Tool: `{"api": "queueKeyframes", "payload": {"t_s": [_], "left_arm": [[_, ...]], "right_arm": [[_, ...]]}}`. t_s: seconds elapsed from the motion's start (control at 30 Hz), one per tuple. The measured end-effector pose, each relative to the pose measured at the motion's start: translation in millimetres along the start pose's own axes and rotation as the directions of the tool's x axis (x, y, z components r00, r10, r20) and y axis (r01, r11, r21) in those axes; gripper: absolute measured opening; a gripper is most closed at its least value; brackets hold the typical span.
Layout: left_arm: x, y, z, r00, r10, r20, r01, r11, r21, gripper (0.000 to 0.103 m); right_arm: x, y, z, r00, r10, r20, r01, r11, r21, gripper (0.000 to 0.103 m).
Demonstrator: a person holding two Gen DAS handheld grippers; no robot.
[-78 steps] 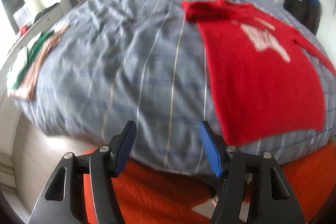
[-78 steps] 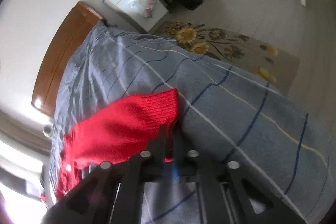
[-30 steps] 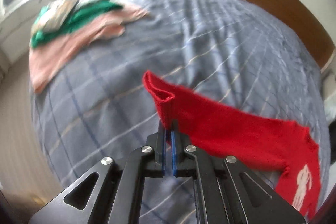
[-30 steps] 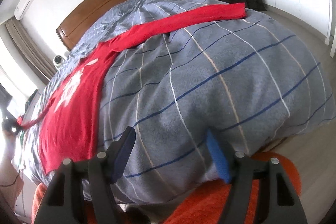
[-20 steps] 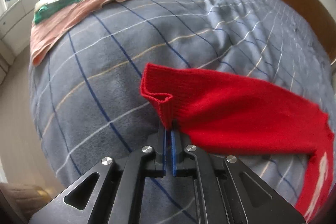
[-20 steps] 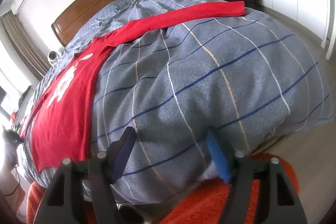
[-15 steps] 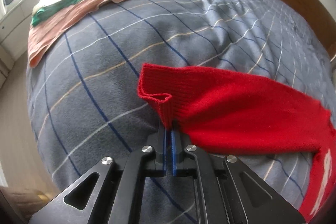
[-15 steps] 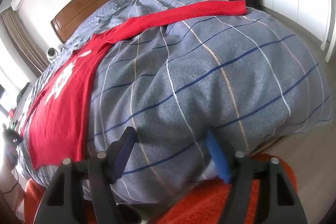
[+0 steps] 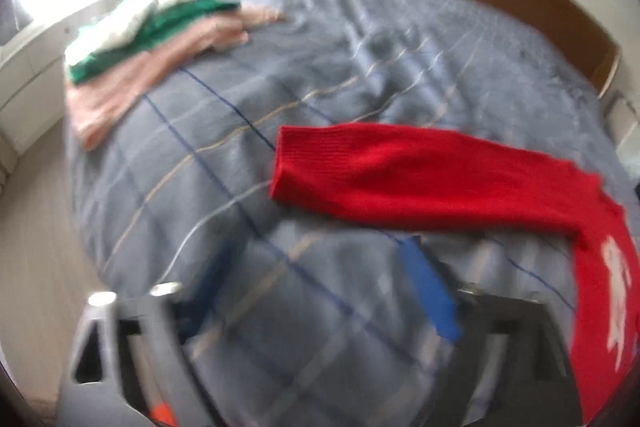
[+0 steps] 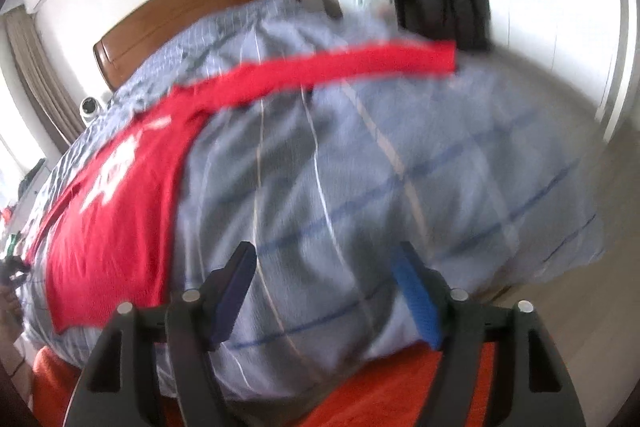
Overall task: Fold small clothes
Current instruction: 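Grasp a sweater sleeve cuff with the left gripper and stretch it out, then open the left gripper and release the sleeve on the duvet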
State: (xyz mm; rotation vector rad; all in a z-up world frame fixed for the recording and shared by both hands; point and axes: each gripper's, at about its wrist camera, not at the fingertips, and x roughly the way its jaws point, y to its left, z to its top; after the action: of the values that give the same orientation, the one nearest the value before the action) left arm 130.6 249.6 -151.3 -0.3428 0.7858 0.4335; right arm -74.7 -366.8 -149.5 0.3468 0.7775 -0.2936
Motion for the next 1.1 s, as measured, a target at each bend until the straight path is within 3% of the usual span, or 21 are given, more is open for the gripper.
{"api": "queueKeyframes", "payload": {"t_s": [0.03,0.17,0.3,0.37,0.47,0.6,1.1], "left_arm": [[-12.1,-5.0,-9.2,0.999,-0.033,0.020,0.033,0.999,0.022,0.094],[-24.1,-41.0,-39.8,0.991,-0.134,-0.008,0.134,0.981,0.142,0.094],[-7.0,-67.5,-58.2,0.993,-0.112,-0.033,0.117,0.958,0.261,0.097],[9.7,-66.9,-64.1,0.992,-0.104,-0.067,0.118,0.961,0.250,0.101],[9.7,-62.2,-68.9,0.990,-0.137,-0.024,0.138,0.962,0.235,0.103],[10.2,-61.4,-74.3,0.988,-0.153,0.015,0.144,0.956,0.254,0.103],[9.8,-58.3,-80.1,0.985,-0.170,0.042,0.155,0.957,0.244,0.103]], "right_arm": [[-2.8,3.9,5.7,1.000,0.005,0.023,-0.005,1.000,-0.018,0.090],[15.9,23.5,29.7,0.999,0.044,0.030,-0.041,0.996,-0.085,0.092],[53.0,38.9,43.8,0.997,0.052,0.060,-0.043,0.988,-0.149,0.092],[73.1,39.3,40.8,0.998,0.035,0.059,-0.025,0.985,-0.169,0.092],[101.5,32.0,25.2,1.000,-0.007,0.023,0.011,0.985,-0.175,0.093],[97.4,33.9,7.2,0.992,-0.003,0.130,0.032,0.975,-0.222,0.094],[98.7,31.7,3.5,0.989,0.004,0.150,0.029,0.975,-0.219,0.094]]}}
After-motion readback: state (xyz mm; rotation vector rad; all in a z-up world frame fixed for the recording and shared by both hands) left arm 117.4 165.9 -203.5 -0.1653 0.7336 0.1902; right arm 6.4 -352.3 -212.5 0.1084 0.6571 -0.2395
